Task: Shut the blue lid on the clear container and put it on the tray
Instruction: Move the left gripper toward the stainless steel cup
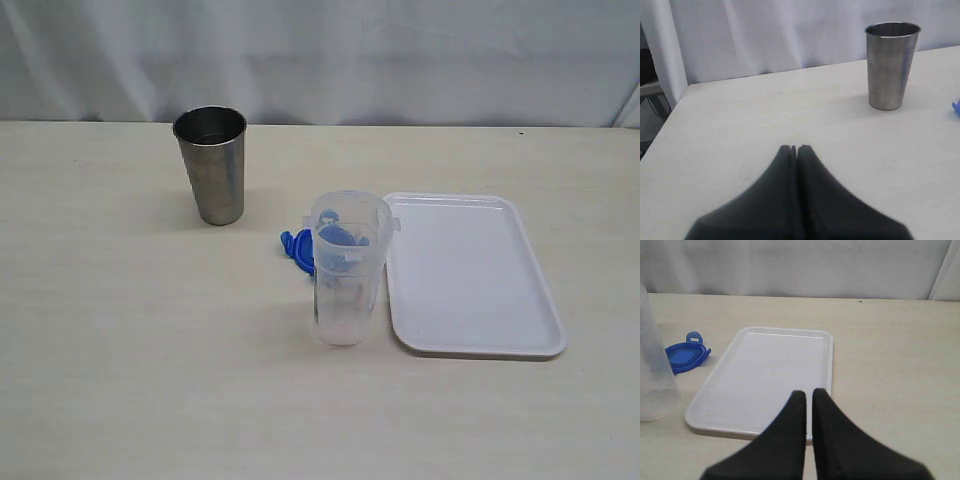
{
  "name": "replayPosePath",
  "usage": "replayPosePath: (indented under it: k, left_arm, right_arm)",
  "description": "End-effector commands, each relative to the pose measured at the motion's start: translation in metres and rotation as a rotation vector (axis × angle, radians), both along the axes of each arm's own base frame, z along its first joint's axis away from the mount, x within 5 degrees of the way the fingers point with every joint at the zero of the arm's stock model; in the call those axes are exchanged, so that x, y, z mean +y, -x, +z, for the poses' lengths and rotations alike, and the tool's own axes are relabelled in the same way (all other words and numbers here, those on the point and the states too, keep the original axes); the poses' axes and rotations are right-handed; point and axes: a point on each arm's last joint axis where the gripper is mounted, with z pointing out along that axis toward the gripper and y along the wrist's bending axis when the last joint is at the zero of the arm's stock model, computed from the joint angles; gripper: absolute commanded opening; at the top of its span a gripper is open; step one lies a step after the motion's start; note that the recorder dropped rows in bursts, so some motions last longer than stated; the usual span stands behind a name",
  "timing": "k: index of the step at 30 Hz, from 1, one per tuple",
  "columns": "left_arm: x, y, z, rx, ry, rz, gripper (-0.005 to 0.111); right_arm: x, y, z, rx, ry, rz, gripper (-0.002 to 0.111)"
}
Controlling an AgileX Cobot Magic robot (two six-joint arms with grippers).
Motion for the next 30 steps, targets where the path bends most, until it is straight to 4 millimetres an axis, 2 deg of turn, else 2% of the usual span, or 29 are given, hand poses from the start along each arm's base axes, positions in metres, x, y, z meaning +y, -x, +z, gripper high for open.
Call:
replayPosePath:
  k: [1,4,6,8,10,12,13,15,17,18,19,21,24,30]
  left_arm:
    - [-0.001,-0.001,0.007,-0.086,0.034,-0.007,0.0]
    - [-0.003,-0.002,0.019,-0.204,0.17,-0.015,0.0]
    - [-0.003,-0.002,0.025,-0.28,0.182,-0.015,0.0]
    - [-0.002,0.0,0.04,-0.436,0.208,-0.018,0.0]
    - [0.0,0.004,0.055,-0.597,0.361,-0.033,0.0]
    - [0.0,0.009,0.064,-0.703,0.421,-0.06,0.0]
    - [-0.001,0.008,0.064,-0.705,0.414,-0.066,0.0]
    - [-0.005,0.0,0.065,-0.664,0.343,-0.089,0.009]
    - [-0.009,-0.014,0.067,-0.612,0.343,-0.108,0.036]
    - [-0.009,-0.019,0.065,-0.578,0.34,-0.104,0.046]
    - [-0.011,-0.026,0.06,-0.514,0.308,-0.107,0.061]
    - [-0.017,-0.036,0.052,-0.424,0.272,-0.155,0.074]
    - [-0.024,-0.052,0.046,-0.377,0.264,-0.215,0.075]
    - [-0.034,-0.097,0.031,-0.291,0.239,-0.281,0.075]
  right_arm:
    - [0.0,0.0,-0.001,-0.004,-0.001,-0.005,0.005]
    - [0.0,0.0,-0.001,-0.004,-0.001,-0.005,0.005]
    - [0.0,0.0,-0.001,-0.004,-0.001,-0.005,0.005]
    - [0.0,0.0,-0.001,-0.004,-0.001,-0.005,0.005]
    - [0.0,0.0,-0.001,-0.004,-0.001,-0.005,0.005]
    - [0.0,0.0,-0.001,-0.004,-0.001,-0.005,0.005]
    - [0.0,0.0,-0.001,-0.004,-0.001,-0.005,0.005]
    - [0.0,0.0,-0.001,-0.004,-0.001,-0.005,0.005]
    - [0.0,0.0,-0.001,-0.004,-0.001,-0.005,0.005]
    - [0.0,0.0,-0.001,-0.004,-0.001,-0.005,0.005]
    - [0.0,0.0,-0.001,-0.004,-0.001,-0.005,0.005]
    - [0.0,0.0,-0.001,-0.004,-0.001,-0.005,0.005]
    - [0.0,0.0,-0.001,-0.004,-0.001,-0.005,0.005]
    - [0.0,0.0,-0.001,-0.004,-0.001,-0.005,0.005]
